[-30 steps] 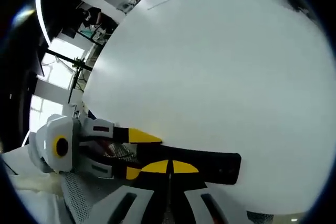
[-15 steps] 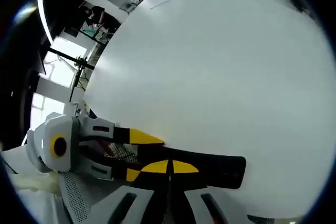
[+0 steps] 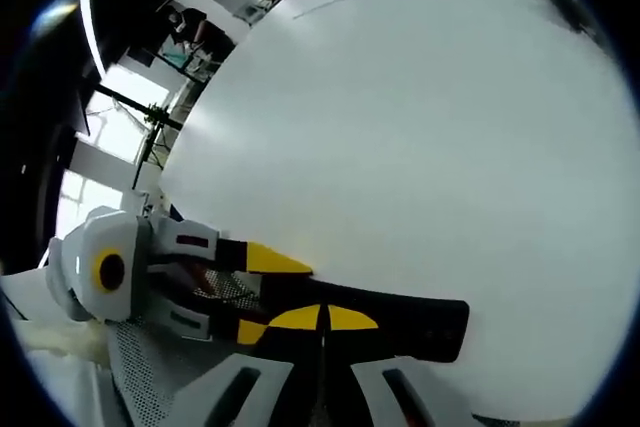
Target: Press the specified remote control buttons in sequence, fully releasing each button before pressing the next.
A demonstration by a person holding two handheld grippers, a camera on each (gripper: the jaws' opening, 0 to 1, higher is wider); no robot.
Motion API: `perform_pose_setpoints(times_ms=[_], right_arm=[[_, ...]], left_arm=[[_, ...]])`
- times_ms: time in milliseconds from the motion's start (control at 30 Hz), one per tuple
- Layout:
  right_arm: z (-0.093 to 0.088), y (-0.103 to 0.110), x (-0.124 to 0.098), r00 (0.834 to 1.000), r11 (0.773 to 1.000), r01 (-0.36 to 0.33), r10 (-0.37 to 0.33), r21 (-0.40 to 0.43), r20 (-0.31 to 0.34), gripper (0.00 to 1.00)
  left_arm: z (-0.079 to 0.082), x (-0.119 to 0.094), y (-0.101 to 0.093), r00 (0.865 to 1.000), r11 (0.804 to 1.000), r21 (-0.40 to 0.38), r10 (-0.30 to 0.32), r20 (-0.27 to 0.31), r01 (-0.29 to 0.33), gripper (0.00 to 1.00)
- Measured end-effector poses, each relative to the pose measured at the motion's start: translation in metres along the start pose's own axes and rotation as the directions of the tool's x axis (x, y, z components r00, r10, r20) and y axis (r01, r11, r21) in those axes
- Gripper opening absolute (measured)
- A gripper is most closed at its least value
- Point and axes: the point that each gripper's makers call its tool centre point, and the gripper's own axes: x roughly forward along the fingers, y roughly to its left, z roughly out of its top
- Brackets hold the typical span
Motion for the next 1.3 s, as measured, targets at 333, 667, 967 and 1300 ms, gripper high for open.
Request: perform_pose_setpoints(times_ms=[333, 667, 967, 1300], right_arm=[[0.000, -0.001, -0.002, 1.000, 1.000, 0.007, -0.007, -0.003, 0.013, 0.00], [0.003, 0.010, -0.002, 0.999, 0.999, -0.037, 0.037, -0.022, 0.013, 0.00], [0.002, 0.012, 0.001, 0.999, 0.998, -0.033, 0.034, -0.052, 0.004, 0.00], [0.000, 0.007, 0.003, 1.000, 0.999, -0.016, 0.016, -0.042, -0.010, 0.00]], left_arm=[[-0.001, -0.001, 0.001, 1.000, 1.000, 0.000, -0.001, -0.007, 0.001, 0.25], [0.000, 0.000, 0.001, 1.000, 1.000, 0.001, -0.002, -0.005, 0.002, 0.25], [0.000, 0.000, 0.001, 1.000, 1.000, 0.000, -0.002, -0.006, 0.002, 0.25], [0.000, 0.000, 0.001, 1.000, 1.000, -0.003, 0.001, -0.015, -0.001, 0.25]])
